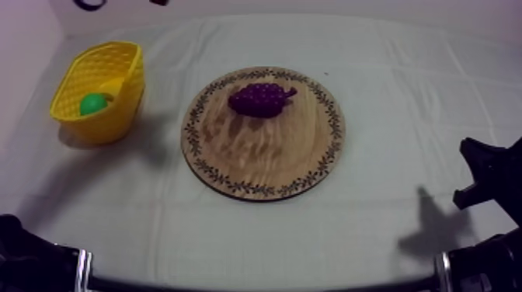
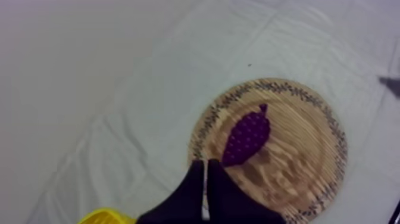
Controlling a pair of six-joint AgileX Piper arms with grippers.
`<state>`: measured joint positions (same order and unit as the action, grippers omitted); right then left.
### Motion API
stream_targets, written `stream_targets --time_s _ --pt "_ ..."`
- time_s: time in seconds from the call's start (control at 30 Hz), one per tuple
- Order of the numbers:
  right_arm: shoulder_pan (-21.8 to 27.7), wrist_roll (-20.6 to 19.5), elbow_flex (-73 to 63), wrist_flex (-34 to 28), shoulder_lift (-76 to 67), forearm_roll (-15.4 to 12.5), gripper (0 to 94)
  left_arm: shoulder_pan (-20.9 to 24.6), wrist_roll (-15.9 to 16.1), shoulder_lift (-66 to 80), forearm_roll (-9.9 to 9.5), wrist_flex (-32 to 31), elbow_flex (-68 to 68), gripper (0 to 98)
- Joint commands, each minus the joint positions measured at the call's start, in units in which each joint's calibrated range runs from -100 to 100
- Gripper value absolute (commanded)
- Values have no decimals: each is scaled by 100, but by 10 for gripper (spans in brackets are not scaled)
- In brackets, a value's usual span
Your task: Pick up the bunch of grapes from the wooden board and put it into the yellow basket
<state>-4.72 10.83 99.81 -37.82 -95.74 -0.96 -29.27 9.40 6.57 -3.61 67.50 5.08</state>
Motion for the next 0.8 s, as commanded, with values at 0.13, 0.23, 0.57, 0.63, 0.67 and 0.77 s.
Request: stream_targets --time_s 0.13,0.23,0.57,0.63,0.67,0.77 --pt "-2 -1 -3 0 -1 -4 4 -206 29 -909 17 -36 -320 0" --pt "-2 -1 -3 0 -1 -4 4 -245 58 -1264 25 -11 -509 0" --pt "-2 -1 -3 0 -1 -4 4 -279 307 -1984 140 501 -925 0" --pt "-2 -1 -3 0 -1 -4 4 -287 356 -2058 149 555 -997 3" --pt "-2 -1 -3 0 -1 -4 4 -290 368 -2094 152 575 -1041 8" --pt "-2 -1 -3 0 -1 -4 4 -300 370 -2190 144 655 -1188 47"
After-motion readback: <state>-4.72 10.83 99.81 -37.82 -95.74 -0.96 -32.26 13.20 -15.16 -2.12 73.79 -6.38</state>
